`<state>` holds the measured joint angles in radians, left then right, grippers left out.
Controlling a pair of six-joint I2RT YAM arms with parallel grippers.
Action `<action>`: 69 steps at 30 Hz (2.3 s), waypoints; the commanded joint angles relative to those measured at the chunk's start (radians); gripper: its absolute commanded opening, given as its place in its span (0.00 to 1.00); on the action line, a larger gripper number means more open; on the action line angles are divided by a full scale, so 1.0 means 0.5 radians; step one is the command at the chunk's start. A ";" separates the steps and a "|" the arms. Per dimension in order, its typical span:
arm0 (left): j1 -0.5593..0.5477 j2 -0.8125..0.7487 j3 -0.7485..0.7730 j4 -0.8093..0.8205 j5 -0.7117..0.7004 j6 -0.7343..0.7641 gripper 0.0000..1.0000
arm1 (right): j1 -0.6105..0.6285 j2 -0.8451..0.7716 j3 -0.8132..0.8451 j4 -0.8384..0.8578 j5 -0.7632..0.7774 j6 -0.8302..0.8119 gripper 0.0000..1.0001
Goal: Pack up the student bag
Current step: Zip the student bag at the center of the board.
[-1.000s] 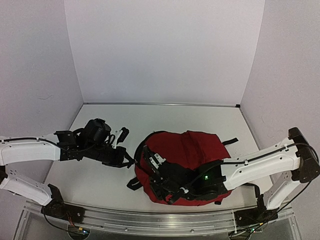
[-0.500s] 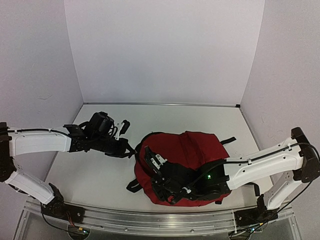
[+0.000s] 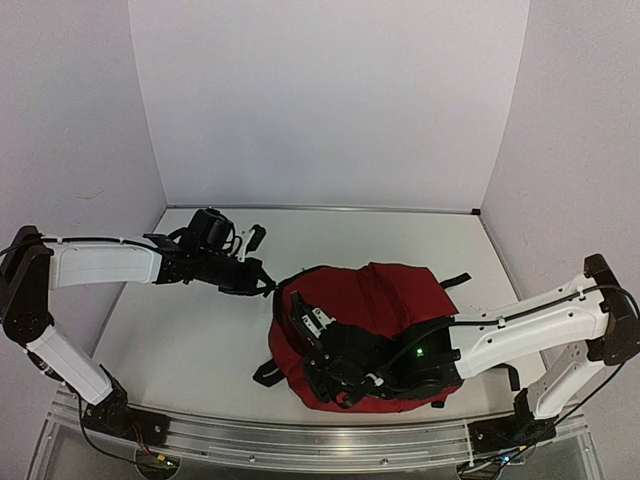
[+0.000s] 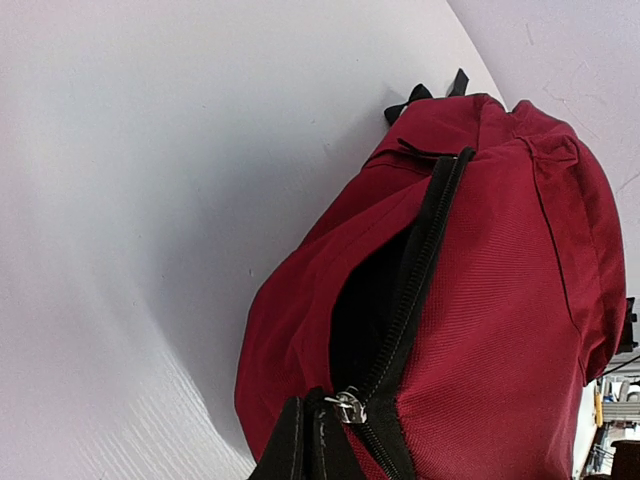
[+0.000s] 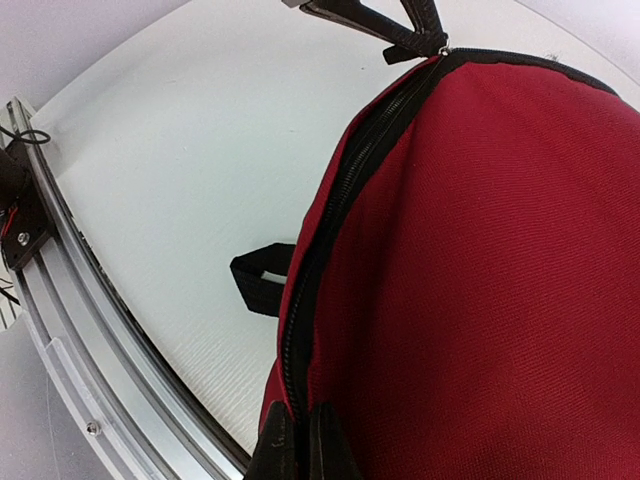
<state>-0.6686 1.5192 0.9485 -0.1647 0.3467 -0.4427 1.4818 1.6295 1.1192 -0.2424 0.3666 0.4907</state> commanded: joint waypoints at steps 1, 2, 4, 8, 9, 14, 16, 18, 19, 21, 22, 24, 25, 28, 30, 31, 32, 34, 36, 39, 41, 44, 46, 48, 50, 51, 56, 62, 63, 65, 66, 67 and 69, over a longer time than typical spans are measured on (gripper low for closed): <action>0.245 0.035 0.148 0.245 -0.221 0.068 0.00 | 0.101 -0.093 0.069 -0.195 -0.065 0.144 0.00; 0.245 0.032 0.129 0.267 -0.130 0.076 0.00 | 0.101 -0.089 0.088 -0.196 0.000 0.189 0.03; 0.244 0.021 0.079 0.300 0.048 0.089 0.00 | 0.101 -0.057 0.150 -0.198 0.115 0.264 0.27; 0.242 0.002 -0.038 0.379 0.360 0.062 0.00 | 0.085 0.072 0.356 -0.230 0.304 0.388 0.65; 0.241 -0.005 -0.070 0.406 0.414 0.037 0.00 | 0.065 0.107 0.419 -0.247 0.332 0.426 0.69; 0.233 -0.108 -0.184 0.475 0.466 -0.035 0.00 | -0.164 0.297 0.606 -0.270 0.295 0.550 0.81; 0.233 -0.159 -0.214 0.485 0.441 -0.047 0.00 | -0.203 0.411 0.727 -0.272 0.291 0.506 0.84; 0.233 -0.198 -0.231 0.473 0.420 -0.050 0.00 | -0.228 0.519 0.857 -0.283 0.306 0.465 0.86; 0.233 -0.212 -0.238 0.467 0.413 -0.048 0.00 | -0.246 0.584 0.909 -0.295 0.314 0.450 0.86; 0.233 -0.235 -0.246 0.449 0.390 -0.040 0.00 | -0.285 0.694 1.012 -0.321 0.323 0.442 0.86; 0.233 -0.243 -0.246 0.435 0.376 -0.035 0.00 | -0.303 0.745 1.058 -0.336 0.334 0.438 0.86; 0.233 -0.258 -0.244 0.403 0.362 -0.025 0.00 | -0.325 0.817 1.151 -0.374 0.395 0.424 0.85; 0.233 -0.269 -0.246 0.395 0.359 -0.020 0.00 | -0.331 0.855 1.186 -0.403 0.429 0.415 0.85; 0.233 -0.295 -0.257 0.382 0.353 -0.008 0.00 | -0.360 0.966 1.327 -0.488 0.508 0.408 0.84; 0.233 -0.307 -0.260 0.377 0.349 -0.003 0.00 | -0.374 1.059 1.416 -0.551 0.583 0.404 0.84; 0.233 -0.311 -0.262 0.376 0.351 -0.001 0.00 | -0.379 1.102 1.453 -0.581 0.615 0.400 0.84; 0.233 -0.314 -0.263 0.376 0.351 -0.001 0.00 | -0.383 1.143 1.488 -0.609 0.637 0.391 0.83; 0.233 -0.317 -0.263 0.374 0.345 0.000 0.00 | -0.386 1.214 1.551 -0.644 0.670 0.372 0.79; 0.233 -0.320 -0.252 0.352 0.322 0.005 0.00 | -0.386 1.238 1.580 -0.650 0.682 0.365 0.66; 0.233 -0.338 -0.234 0.280 0.272 0.016 0.00 | -0.386 1.193 1.581 -0.641 0.676 0.360 0.35; 0.233 -0.354 -0.238 0.251 0.232 0.024 0.00 | -0.385 1.126 1.526 -0.567 0.616 0.297 0.15; 0.232 -0.356 -0.236 0.211 0.145 0.027 0.00 | -0.372 0.940 1.326 -0.318 0.416 0.133 0.00; 0.233 -0.343 -0.232 0.198 0.093 0.022 0.00 | -0.354 0.781 1.126 -0.131 0.259 0.029 0.00; 0.231 -0.329 -0.223 0.190 0.050 0.015 0.00 | -0.328 0.630 0.962 0.008 0.108 -0.063 0.00; 0.233 -0.323 -0.218 0.196 0.029 0.020 0.00 | -0.300 0.529 0.822 0.059 -0.003 -0.135 0.00; 0.233 -0.323 -0.216 0.203 0.017 0.025 0.00 | -0.280 0.486 0.772 0.068 -0.044 -0.164 0.00; 0.233 -0.292 -0.189 0.213 -0.016 0.042 0.00 | -0.206 0.294 0.574 0.088 -0.271 -0.208 0.00; 0.233 -0.178 -0.116 0.216 0.013 0.083 0.00 | -0.131 0.242 0.530 0.086 -0.415 -0.193 0.00; 0.233 -0.155 -0.099 0.204 -0.004 0.089 0.00 | -0.121 0.231 0.531 0.086 -0.405 -0.188 0.00; 0.233 -0.121 -0.077 0.167 -0.052 0.091 0.00 | -0.107 0.198 0.532 0.086 -0.395 -0.178 0.00; 0.233 -0.106 -0.068 0.153 -0.086 0.088 0.00 | -0.104 0.181 0.531 0.088 -0.399 -0.173 0.00; 0.233 -0.091 -0.059 0.135 -0.123 0.083 0.00 | -0.099 0.165 0.533 0.089 -0.407 -0.172 0.00; 0.236 -0.066 -0.041 0.110 -0.200 0.067 0.00 | -0.088 0.138 0.534 0.089 -0.435 -0.171 0.00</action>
<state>-0.6021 1.4516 0.8573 -0.1388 0.5404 -0.4142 1.3525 1.8260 1.3725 -0.2050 0.2769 0.4112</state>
